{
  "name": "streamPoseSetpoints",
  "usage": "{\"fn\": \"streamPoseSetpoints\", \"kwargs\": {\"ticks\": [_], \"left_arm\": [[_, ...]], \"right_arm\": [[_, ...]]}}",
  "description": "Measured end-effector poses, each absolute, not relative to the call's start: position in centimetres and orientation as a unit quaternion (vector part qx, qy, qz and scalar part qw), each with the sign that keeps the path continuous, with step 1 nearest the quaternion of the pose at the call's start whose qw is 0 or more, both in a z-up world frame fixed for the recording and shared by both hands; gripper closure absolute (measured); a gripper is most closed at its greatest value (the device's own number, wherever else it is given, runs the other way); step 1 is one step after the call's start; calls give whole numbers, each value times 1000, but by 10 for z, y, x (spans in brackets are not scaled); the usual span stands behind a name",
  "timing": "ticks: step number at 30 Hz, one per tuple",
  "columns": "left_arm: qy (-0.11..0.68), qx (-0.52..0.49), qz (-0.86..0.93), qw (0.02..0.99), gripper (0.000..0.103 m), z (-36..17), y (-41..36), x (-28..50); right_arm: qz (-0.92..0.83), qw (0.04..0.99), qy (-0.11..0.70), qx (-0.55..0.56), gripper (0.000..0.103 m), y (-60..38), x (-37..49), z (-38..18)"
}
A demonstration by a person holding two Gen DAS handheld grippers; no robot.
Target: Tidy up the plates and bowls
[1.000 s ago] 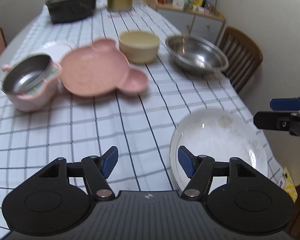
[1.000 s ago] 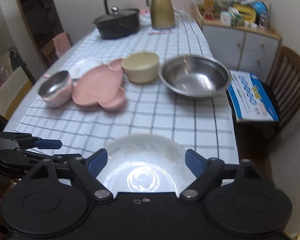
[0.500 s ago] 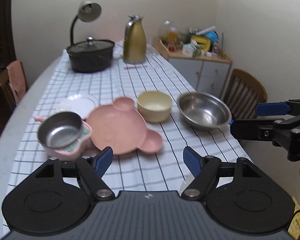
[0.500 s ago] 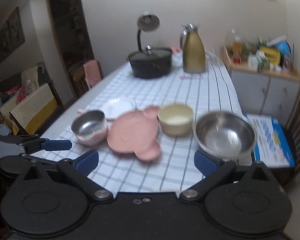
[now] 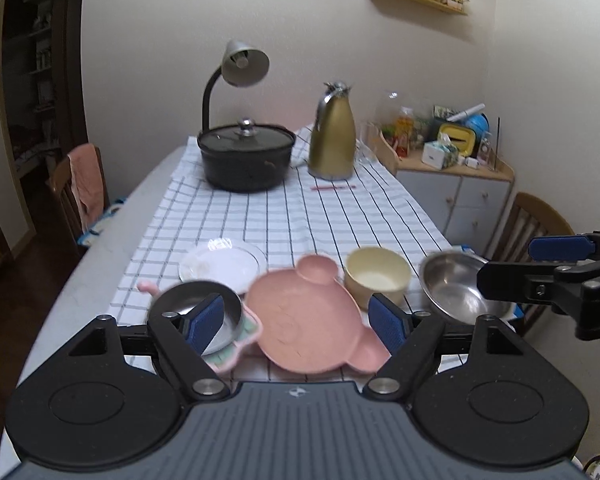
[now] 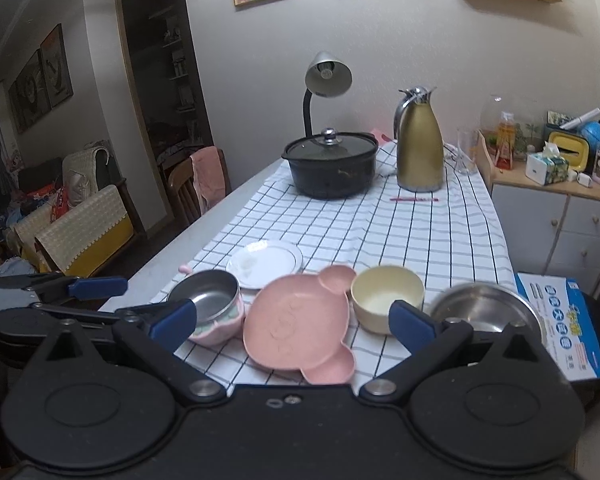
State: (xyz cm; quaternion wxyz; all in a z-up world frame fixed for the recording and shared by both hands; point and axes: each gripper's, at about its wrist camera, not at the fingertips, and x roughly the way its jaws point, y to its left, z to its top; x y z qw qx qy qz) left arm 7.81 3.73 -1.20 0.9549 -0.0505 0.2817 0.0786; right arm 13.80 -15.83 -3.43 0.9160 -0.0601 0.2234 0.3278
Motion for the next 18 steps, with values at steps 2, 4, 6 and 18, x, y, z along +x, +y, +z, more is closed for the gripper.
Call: {"fn": "streamPoseSetpoints", "kwargs": {"ticks": [2,4,6,18], "left_arm": [[279,-46,82,956,24,-10,46,83],[280,-47,82,955,24,-10,58,90],[281,-48,83,955,24,-10,71,97],[312,-57,60,946,23,-27,158,153]], "right_arm": [[325,917,223,-60,0,-149,145,-32],[321,918,226,-57,0,-140,150,-30],[315,920,229,-56,0,-130,157,-29],[279,925,248,-75,0,-48,205,-34]]}}
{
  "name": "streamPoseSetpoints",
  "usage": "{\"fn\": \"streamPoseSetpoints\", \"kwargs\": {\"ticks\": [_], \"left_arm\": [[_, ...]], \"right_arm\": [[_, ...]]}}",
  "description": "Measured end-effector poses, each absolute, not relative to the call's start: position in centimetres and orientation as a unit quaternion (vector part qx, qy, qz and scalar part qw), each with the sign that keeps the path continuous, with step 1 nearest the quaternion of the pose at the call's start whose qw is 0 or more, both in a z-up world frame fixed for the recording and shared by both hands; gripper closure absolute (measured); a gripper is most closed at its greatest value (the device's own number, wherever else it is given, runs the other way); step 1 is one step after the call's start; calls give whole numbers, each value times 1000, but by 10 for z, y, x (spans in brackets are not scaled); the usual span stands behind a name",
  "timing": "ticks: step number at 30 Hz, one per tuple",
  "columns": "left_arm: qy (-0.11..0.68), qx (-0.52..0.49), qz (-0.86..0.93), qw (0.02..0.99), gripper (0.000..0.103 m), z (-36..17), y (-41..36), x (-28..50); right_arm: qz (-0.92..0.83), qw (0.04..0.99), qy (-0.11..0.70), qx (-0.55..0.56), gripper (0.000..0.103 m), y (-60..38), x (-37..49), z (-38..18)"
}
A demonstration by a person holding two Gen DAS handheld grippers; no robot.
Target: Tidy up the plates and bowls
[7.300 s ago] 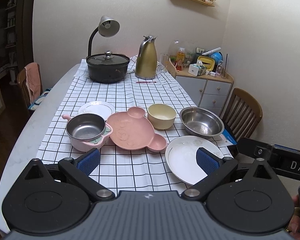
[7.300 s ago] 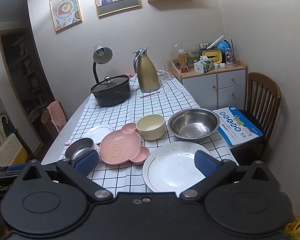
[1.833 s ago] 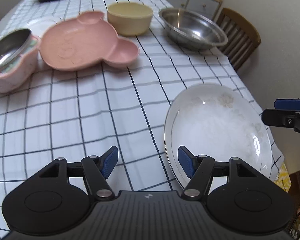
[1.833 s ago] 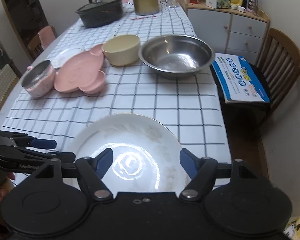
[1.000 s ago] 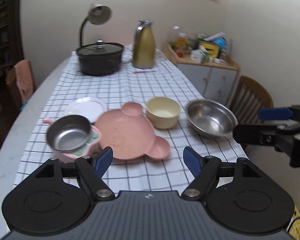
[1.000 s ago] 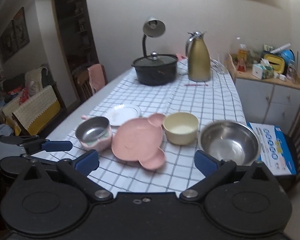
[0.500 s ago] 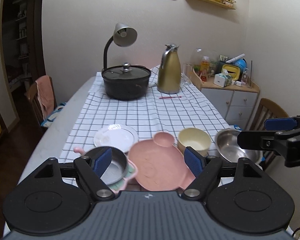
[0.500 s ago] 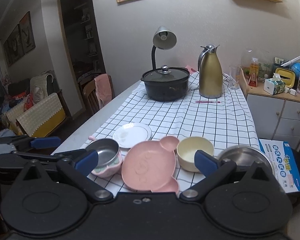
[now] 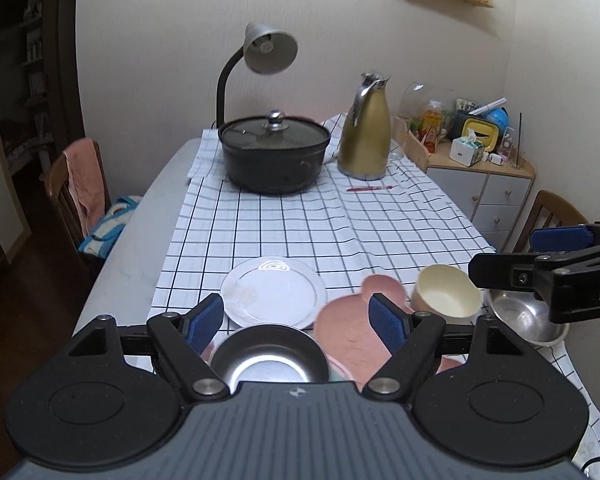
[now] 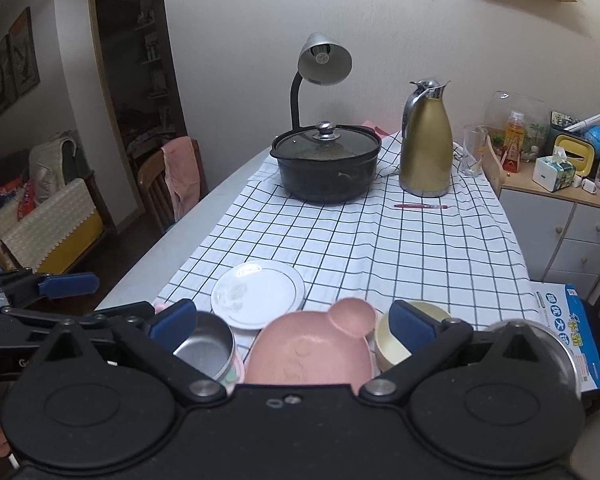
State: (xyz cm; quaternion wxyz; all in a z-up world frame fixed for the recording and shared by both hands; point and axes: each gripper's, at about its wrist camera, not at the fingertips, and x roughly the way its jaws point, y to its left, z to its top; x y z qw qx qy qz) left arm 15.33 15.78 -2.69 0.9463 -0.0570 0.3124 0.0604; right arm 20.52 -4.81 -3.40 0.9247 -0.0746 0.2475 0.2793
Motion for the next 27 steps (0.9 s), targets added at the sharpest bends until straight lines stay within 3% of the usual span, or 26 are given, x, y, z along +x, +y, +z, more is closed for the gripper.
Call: {"fn": "streamPoseSetpoints", "kwargs": {"ticks": [3,5,22,27], "left_arm": [[322,-68,54,943,20,-35,182,170],[333,-73,51,939,13,-41,198,183],[413,-62,34,908,13,-107,288,299],[451,-103,9,886,13,-134,300,329]], "right_arm": [[268,926,254,-77,0,-27,221,-38],[262,926,258,-80,0,-13,230,-41],[213,907,347,-109,1,73,357,-98],[195,890,400,-98,8,83,398,-124]]}}
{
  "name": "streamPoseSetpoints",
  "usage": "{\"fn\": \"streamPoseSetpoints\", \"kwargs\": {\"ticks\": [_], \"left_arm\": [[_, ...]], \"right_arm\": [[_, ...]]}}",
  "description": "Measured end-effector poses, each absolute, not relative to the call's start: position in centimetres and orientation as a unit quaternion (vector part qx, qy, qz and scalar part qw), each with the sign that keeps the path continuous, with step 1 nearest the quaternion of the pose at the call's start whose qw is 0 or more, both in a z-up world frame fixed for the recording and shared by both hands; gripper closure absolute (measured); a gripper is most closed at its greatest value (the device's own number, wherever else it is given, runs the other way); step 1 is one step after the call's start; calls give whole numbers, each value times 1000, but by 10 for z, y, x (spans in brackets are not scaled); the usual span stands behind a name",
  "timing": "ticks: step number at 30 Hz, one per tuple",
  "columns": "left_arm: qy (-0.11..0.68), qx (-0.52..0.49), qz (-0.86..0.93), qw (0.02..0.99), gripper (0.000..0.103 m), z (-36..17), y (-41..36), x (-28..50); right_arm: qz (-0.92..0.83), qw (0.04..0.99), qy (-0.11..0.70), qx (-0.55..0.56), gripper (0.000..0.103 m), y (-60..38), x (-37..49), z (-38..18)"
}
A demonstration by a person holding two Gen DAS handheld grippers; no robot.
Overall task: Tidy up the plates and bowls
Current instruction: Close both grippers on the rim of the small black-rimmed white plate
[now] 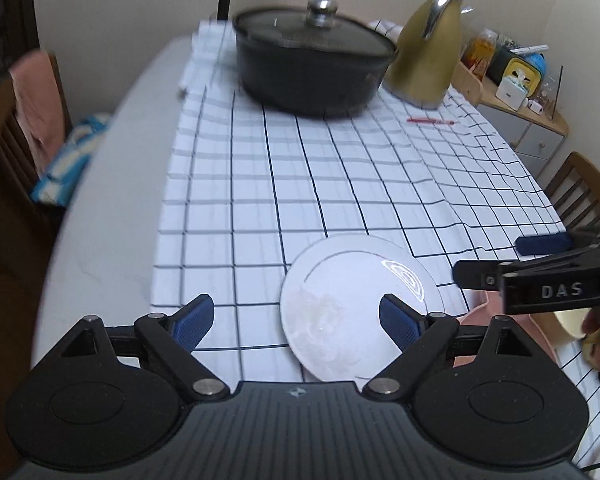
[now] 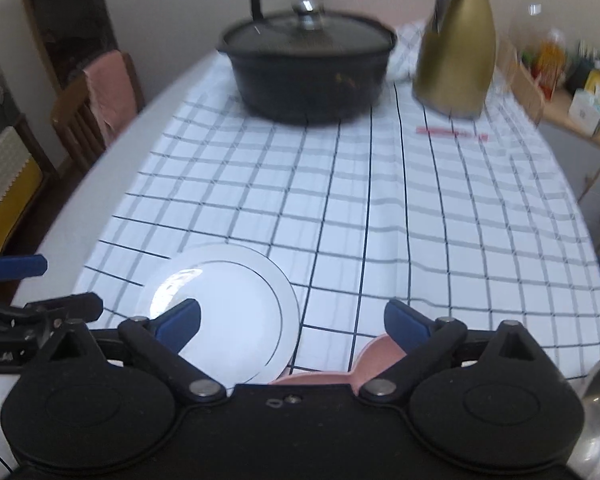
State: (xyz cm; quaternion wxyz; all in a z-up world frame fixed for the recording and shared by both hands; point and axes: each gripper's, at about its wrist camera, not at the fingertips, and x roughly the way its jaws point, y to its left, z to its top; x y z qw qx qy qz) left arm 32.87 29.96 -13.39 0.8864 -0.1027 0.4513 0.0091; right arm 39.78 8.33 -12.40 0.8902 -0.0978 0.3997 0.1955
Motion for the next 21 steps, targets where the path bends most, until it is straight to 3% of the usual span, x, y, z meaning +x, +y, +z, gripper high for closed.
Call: {"fn": "streamPoseSetpoints", "kwargs": {"ticks": [9,13,15,18,21], "left_arm": [[490,-150,-12,859,14,-169,310,353],[502,-168,-16,848,34,-179,314,358],[504,-172,-14,846,37,-182,316,361],[511,-177,-16,841,46,-187,316,364],[517,-177,-18,837,61,-191,315,366]], "right_arm": [[182,857,480,-53,27,83,439,-160],[190,845,497,-40,35,80,442,-167],[193,841,503,-35,45,79,442,-169],[195,838,508,-31,52,78,446,-172],[199,834,514,-25,63,78,449,-175]]}}
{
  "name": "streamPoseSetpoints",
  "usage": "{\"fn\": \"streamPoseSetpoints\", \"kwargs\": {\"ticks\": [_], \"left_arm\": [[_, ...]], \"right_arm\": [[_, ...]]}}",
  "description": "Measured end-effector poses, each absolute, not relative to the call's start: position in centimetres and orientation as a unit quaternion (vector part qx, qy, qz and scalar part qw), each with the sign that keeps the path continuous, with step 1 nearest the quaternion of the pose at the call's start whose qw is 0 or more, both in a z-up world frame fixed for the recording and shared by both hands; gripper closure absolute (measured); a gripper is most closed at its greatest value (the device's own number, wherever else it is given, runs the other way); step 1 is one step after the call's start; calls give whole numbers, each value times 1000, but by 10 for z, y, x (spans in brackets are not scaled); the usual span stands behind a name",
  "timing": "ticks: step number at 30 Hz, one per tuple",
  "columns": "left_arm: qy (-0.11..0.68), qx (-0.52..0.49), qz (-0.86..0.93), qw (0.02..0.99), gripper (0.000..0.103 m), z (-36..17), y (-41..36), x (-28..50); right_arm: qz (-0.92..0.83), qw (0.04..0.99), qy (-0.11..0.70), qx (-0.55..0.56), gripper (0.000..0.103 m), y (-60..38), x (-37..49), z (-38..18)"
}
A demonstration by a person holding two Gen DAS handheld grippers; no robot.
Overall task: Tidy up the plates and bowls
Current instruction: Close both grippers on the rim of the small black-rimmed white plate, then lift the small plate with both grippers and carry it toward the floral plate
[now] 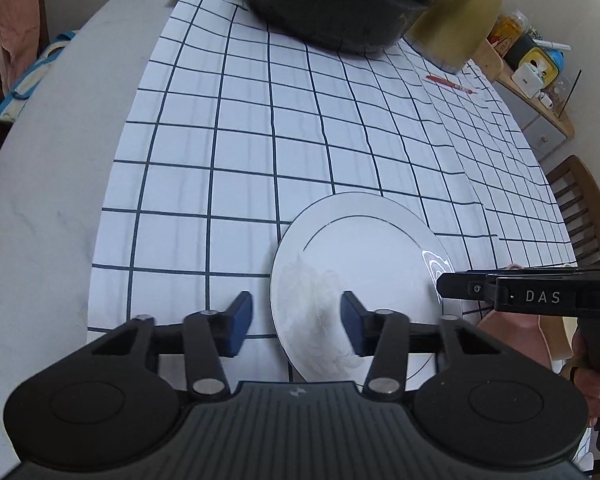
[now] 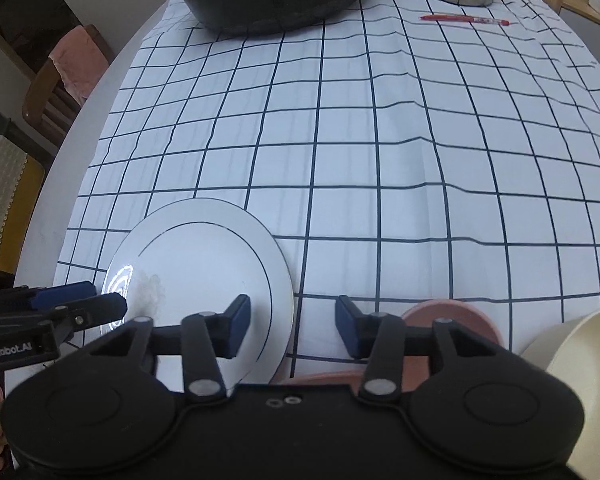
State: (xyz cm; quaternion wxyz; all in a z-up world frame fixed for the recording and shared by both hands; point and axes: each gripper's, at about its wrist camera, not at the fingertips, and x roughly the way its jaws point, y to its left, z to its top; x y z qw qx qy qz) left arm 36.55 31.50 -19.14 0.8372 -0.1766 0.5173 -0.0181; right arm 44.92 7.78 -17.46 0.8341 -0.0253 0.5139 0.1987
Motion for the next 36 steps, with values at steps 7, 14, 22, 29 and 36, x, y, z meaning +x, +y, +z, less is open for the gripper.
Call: {"fn": "streamPoseSetpoints", "kwargs": {"ticks": [7,14,22,29,36], "left_arm": [[520,-189,-19,833,74,-197,316,367],[519,-203,-12,830,85,-199,324,367],[510,-205,-9,835,86,-198,324,363],[495,-211,-7,843,86,-189,325,367],[475,-212,-14,854,86,-160,325,371]], "right_arm": [[206,827,523,-7,81,77,449,-180],[212,826,522,15,88,72,448,-179],[198,835,512,16,89,73,441,-178],[192,848,494,11,89,80,443,-166],[192,862,469,24,91,75,441,-139]]}}
